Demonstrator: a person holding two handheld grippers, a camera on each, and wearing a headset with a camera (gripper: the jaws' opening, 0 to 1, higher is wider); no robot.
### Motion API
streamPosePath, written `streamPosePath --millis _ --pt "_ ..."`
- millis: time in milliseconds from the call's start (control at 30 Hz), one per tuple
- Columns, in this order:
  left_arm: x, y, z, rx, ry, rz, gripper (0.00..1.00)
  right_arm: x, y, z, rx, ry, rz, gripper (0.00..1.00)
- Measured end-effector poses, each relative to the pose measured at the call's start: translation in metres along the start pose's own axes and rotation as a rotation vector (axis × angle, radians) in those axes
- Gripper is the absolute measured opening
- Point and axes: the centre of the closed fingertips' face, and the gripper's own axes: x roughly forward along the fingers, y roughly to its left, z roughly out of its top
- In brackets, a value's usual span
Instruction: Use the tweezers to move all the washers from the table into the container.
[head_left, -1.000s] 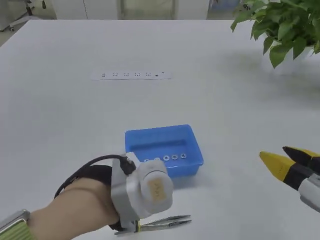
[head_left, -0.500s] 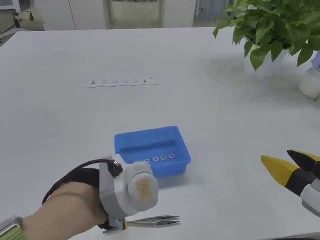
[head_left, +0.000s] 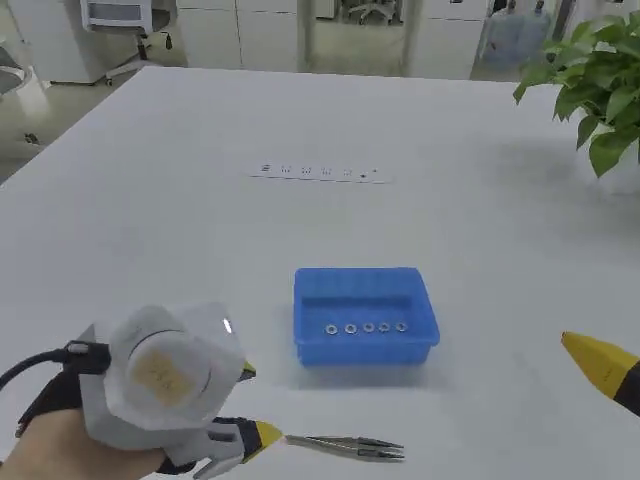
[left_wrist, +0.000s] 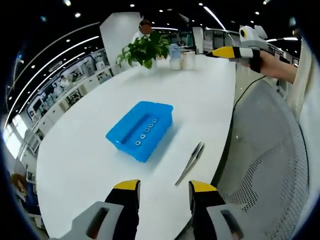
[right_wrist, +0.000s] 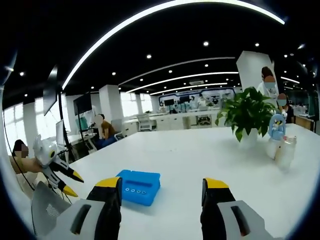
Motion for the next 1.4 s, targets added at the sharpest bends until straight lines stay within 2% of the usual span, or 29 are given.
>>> streamPosePath --millis 33,67,100,233,333,433,500,567,600,733,833,867,933,1000,1100,1200,1400 --pt "-0.006 0.004 0.005 -0.014 -0.049 0.034 0.43 0.004 0.003 0.002 -0.012 -0.002 0.015 0.64" --pt "-0.012 0.007 0.007 -0.041 -0.070 0.069 0.46 0.006 0.004 0.003 -0.017 -0.004 0.023 0.65" --pt "-0.020 0.013 0.012 -0.075 -0.121 0.124 0.50 0.008 0.006 0.004 -0.023 -0.006 0.032 0.65" --pt "-0.043 0.025 0.028 -0.200 -0.270 0.225 0.65 0.018 0.011 0.007 -0.049 0.000 0.069 0.67" --pt "-0.057 0.040 0.035 -0.281 -0.355 0.305 0.78 0.025 0.013 0.009 -0.062 0.006 0.099 0.69" --pt "-0.069 0.054 0.040 -0.345 -0.425 0.362 0.83 0.028 0.017 0.011 -0.067 0.008 0.108 0.71" --pt "-0.073 0.057 0.045 -0.360 -0.465 0.356 0.88 0.027 0.020 0.012 -0.062 0.001 0.099 0.72" --pt "-0.077 0.061 0.043 -0.379 -0.471 0.370 0.94 0.026 0.023 0.011 -0.061 0.000 0.086 0.74" --pt "-0.078 0.062 0.043 -0.380 -0.484 0.370 0.95 0.026 0.025 0.010 -0.067 -0.001 0.081 0.76" --pt "-0.075 0.065 0.043 -0.405 -0.491 0.367 0.99 0.023 0.032 0.010 -0.092 -0.007 0.077 0.86" --pt "-0.072 0.066 0.048 -0.394 -0.498 0.376 0.99 0.023 0.033 0.015 -0.073 -0.049 0.065 0.98" --pt "-0.070 0.064 0.052 -0.374 -0.497 0.376 0.99 0.022 0.035 0.015 -0.075 -0.046 0.080 0.98" --pt "-0.067 0.063 0.055 -0.377 -0.493 0.374 0.99 0.022 0.033 0.015 -0.078 -0.047 0.061 0.99" --pt "-0.062 0.058 0.062 -0.392 -0.515 0.336 0.99 0.022 0.033 0.013 -0.080 -0.039 0.058 0.99" --pt "-0.059 0.054 0.066 -0.385 -0.520 0.326 0.99 0.023 0.030 0.009 -0.062 -0.035 0.052 0.99" --pt "-0.059 0.053 0.064 -0.383 -0.501 0.316 0.99 0.022 0.028 0.007 -0.061 -0.030 0.040 0.99" --pt "-0.061 0.058 0.062 -0.394 -0.506 0.321 0.99 0.018 0.025 0.003 -0.065 -0.022 0.022 0.99"
